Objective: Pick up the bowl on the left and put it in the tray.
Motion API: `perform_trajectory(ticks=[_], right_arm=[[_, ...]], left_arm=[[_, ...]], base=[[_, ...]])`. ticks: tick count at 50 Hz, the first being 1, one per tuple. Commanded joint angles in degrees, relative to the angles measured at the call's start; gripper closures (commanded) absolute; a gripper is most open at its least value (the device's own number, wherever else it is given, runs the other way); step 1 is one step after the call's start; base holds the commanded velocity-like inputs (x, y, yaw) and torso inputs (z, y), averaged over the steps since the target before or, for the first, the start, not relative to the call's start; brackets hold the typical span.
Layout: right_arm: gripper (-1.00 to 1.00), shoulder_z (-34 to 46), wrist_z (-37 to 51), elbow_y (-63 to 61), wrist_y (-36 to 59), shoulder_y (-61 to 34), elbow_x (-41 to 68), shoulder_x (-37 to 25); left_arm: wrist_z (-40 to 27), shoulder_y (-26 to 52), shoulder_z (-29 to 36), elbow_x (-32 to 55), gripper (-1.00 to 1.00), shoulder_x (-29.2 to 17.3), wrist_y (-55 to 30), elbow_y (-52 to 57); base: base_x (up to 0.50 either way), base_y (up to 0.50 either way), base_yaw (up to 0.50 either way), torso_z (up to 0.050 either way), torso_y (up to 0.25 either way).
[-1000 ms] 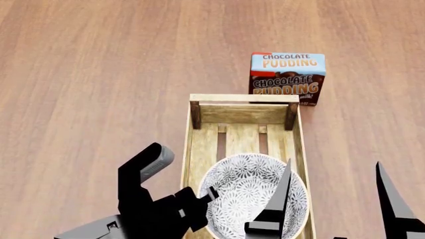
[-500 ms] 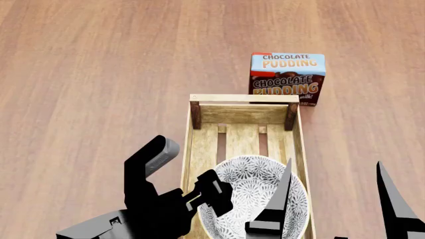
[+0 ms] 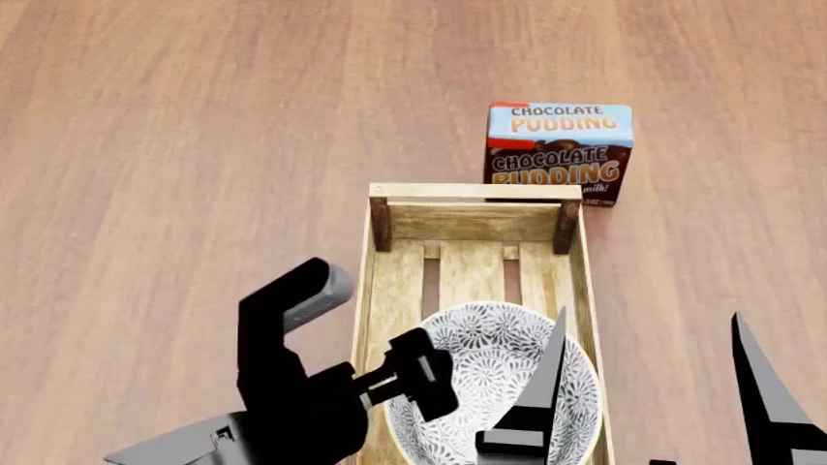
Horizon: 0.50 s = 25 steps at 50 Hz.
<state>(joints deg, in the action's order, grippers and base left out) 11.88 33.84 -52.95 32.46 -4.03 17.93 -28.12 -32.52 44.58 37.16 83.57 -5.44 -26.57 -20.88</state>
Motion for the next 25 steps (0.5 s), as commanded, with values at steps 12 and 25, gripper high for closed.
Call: perform_trajectory(ticks=[12, 25], right_arm=[[-1.0, 0.38, 0.35, -0.02, -0.25, -0.1, 0.2, -0.38], [-1.0, 0.74, 0.68, -0.27, 0.12, -0.4, 0.4, -0.53]], left_arm=[[-4.09, -0.26, 1.9, 0.02, -1.0, -1.48, -1.19, 10.55], [-6.74, -0.11, 2.42, -0.04, -1.0, -2.89, -1.43, 16.37]], base=[[0.0, 0.0, 0.0, 0.0, 0.0], [0.0, 0.0, 0.0, 0.0, 0.0]])
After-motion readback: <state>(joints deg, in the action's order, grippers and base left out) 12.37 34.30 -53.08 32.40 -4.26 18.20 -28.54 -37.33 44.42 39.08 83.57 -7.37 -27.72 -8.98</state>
